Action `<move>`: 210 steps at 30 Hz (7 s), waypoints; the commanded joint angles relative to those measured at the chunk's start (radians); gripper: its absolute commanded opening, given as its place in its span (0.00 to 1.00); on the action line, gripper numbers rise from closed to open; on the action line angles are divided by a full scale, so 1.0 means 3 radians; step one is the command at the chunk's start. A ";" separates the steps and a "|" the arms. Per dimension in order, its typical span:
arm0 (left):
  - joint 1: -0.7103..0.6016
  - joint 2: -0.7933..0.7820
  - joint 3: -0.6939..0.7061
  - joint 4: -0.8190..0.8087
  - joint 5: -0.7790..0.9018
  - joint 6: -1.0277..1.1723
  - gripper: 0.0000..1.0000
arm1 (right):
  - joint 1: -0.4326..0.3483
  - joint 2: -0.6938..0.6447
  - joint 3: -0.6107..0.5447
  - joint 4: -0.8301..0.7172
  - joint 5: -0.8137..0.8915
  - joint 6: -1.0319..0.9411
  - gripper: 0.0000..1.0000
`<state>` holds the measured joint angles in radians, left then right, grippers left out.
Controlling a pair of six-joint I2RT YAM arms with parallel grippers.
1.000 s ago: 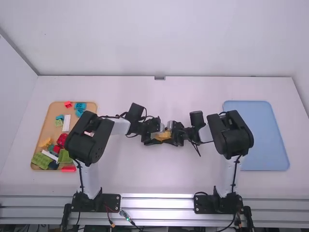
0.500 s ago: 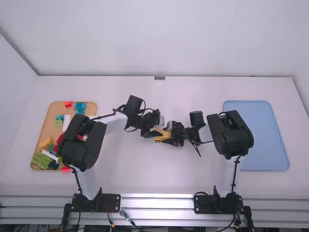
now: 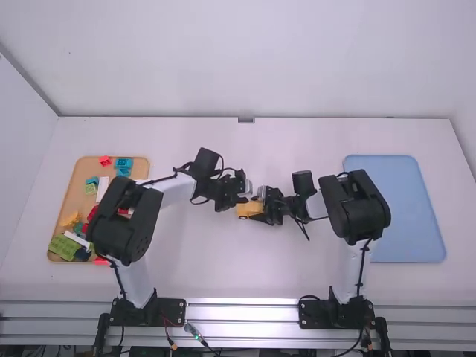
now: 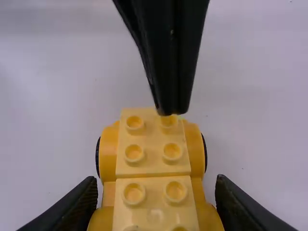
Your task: Assemble lego blocks to make yellow taxi
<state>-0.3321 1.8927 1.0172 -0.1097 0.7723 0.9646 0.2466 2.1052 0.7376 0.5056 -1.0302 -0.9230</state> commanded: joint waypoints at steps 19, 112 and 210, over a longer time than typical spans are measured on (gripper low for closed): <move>-0.0009 0.0385 -0.0384 0.0271 -0.0270 -0.0015 0.02 | 0.0010 0.0055 -0.0015 -0.0045 0.0221 -0.0006 0.38; 0.3787 0.0271 0.1521 -0.2513 -0.2978 -0.6410 1.00 | 0.0184 -0.1743 0.0551 -0.2724 0.1867 -0.0319 0.99; 0.2546 -0.1822 -0.0398 0.0125 -0.2267 -0.4227 0.16 | 0.0184 -0.1743 0.0551 -0.0947 0.1152 0.2082 0.99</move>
<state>0.5449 1.4456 1.0000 -0.1295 -0.0254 -0.6327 0.2993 1.5944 0.8955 0.1734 -0.6163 -0.5049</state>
